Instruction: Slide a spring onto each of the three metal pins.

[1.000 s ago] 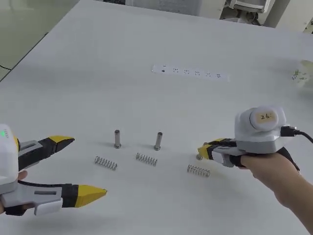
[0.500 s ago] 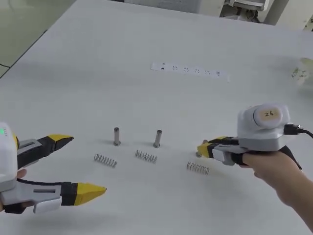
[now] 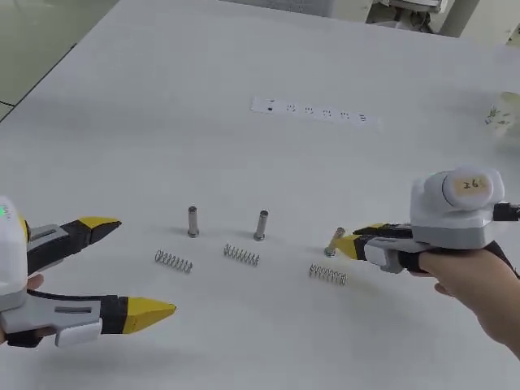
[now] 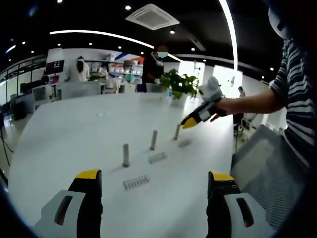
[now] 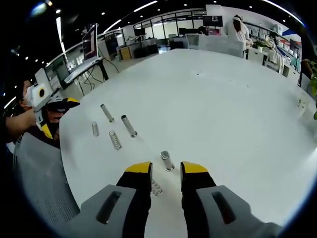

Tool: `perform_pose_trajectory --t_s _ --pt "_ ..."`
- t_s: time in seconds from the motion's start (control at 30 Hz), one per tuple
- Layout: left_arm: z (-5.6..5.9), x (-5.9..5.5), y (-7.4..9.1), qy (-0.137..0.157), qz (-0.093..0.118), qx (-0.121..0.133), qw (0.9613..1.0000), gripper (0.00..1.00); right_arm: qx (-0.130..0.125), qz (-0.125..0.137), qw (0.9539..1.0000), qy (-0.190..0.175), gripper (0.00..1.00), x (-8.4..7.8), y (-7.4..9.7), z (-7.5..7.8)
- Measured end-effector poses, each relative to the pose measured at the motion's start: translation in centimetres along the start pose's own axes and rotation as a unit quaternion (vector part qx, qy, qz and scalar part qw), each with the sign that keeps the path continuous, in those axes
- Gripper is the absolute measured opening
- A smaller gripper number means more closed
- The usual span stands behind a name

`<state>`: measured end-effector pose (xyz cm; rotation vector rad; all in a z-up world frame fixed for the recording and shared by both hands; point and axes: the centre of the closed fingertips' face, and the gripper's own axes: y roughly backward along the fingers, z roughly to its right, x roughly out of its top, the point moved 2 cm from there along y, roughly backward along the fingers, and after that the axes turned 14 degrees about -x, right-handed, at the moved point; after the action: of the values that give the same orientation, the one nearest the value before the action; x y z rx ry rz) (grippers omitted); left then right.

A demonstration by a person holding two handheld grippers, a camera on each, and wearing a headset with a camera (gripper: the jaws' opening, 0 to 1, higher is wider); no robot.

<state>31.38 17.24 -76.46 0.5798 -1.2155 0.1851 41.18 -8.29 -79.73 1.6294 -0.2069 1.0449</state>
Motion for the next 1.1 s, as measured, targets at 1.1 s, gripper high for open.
perform_pose_trajectory --t_s 1.1 --pt "0.0 -0.5 0.3 0.005 -0.001 0.005 1.0 0.84 0.082 -0.069 0.9692 0.222 0.2 -2.9 0.3 -2.8"
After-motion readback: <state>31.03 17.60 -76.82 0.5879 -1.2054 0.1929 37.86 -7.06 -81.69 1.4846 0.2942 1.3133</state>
